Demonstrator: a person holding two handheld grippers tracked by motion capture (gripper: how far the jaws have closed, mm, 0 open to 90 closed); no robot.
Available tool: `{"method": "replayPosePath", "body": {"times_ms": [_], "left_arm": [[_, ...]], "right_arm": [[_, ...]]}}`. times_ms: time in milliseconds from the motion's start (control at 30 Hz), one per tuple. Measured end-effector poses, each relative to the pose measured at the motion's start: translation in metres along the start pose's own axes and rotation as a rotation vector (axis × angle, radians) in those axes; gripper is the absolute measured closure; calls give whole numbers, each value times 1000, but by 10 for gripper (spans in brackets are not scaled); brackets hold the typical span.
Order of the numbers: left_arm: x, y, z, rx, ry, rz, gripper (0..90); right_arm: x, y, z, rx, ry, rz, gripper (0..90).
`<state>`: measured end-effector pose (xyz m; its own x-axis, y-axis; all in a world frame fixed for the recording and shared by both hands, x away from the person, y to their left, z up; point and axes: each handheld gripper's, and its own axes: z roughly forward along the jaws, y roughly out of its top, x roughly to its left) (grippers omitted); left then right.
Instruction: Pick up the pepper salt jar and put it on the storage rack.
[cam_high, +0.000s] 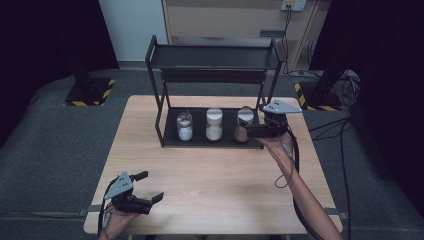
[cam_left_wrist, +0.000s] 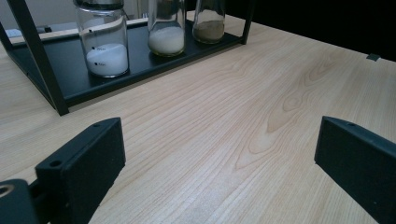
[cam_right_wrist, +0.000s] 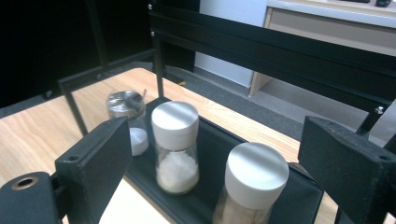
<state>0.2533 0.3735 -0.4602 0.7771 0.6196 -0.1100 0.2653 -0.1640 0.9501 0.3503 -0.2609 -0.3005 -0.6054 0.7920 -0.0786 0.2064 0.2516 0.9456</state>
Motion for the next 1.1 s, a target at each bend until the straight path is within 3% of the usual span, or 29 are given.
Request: {"method": "replayPosePath", "body": {"times_ms": [600, 1100], "left_arm": [[1, -1, 1, -7, 0, -13, 7], [1, -1, 0, -4, -5, -3, 7]], "right_arm": [[6, -25, -51, -10, 52, -22, 84], [8, -64, -93, -6, 55, -3, 85]]}}
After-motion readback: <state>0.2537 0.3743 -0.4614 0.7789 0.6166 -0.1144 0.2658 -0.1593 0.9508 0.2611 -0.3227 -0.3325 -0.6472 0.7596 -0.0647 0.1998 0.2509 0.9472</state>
